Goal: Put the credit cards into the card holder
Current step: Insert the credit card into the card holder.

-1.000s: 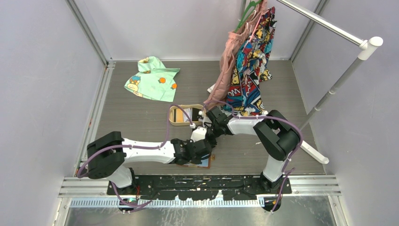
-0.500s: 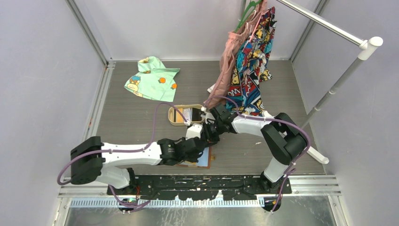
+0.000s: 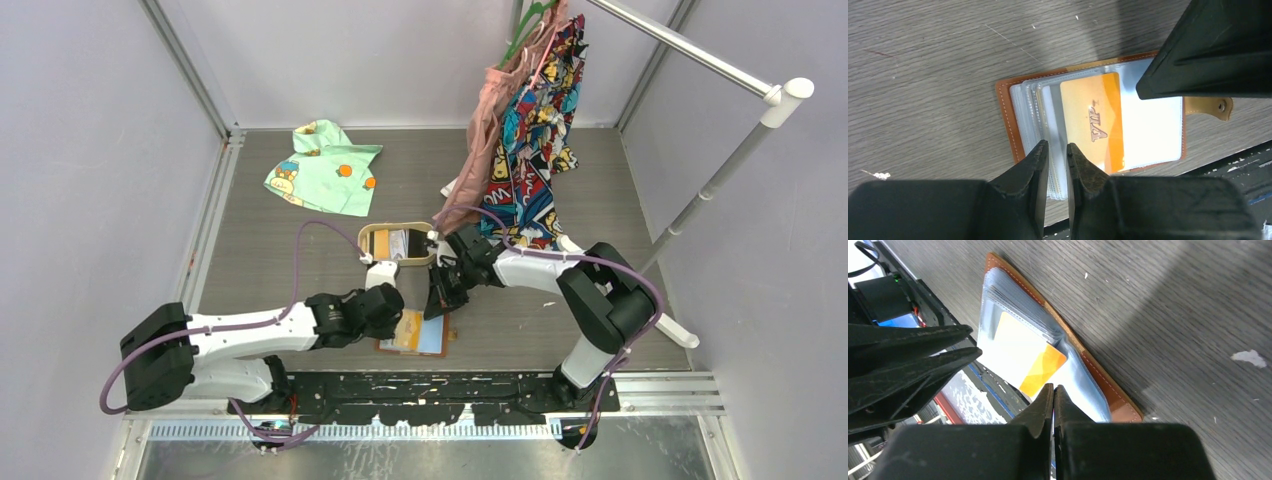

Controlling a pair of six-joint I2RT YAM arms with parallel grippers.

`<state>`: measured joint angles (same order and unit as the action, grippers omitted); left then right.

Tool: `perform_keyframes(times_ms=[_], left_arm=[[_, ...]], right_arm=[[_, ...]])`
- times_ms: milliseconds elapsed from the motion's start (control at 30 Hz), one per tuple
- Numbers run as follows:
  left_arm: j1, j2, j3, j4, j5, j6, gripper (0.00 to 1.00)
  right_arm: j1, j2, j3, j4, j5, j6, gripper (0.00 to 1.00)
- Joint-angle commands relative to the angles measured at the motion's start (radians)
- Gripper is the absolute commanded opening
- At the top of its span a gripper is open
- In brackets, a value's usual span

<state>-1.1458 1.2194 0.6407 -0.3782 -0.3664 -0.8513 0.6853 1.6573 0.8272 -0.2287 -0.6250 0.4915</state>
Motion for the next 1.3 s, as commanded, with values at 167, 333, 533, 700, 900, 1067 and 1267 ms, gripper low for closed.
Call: perform_keyframes(times_ms=[167, 333, 533, 700, 900, 1067, 1267], left_arm=[[0.051, -0.042, -0.039, 0.030, 0.042, 0.015, 0.25], [0.064, -0.026, -0.049, 0.041, 0.070, 0.014, 0.26], [0.074, 0.003, -0.063, 0.063, 0.103, 0.009, 0.26], [0.076, 0.005, -0.076, 0.068, 0.111, -0.001, 0.26], [0.096, -0.043, -0.123, 0.117, 0.162, -0.018, 0.40], [0.148, -0.098, -0.192, 0.202, 0.245, -0.039, 0.46], [0.168, -0.166, -0.215, 0.201, 0.264, -0.052, 0.48]], right_arm=[[0.025, 0.027, -0.017, 0.029, 0.074, 0.007, 0.01], [0.036, 0.044, -0.012, 0.027, 0.080, 0.012, 0.02], [0.051, 0.058, 0.002, 0.031, 0.076, 0.023, 0.02], [0.066, 0.071, 0.009, 0.070, 0.046, 0.066, 0.02], [0.068, 0.075, 0.014, 0.128, 0.012, 0.124, 0.02], [0.070, 0.081, 0.018, 0.155, -0.005, 0.153, 0.03], [0.086, 0.086, 0.021, 0.165, -0.007, 0.163, 0.03]])
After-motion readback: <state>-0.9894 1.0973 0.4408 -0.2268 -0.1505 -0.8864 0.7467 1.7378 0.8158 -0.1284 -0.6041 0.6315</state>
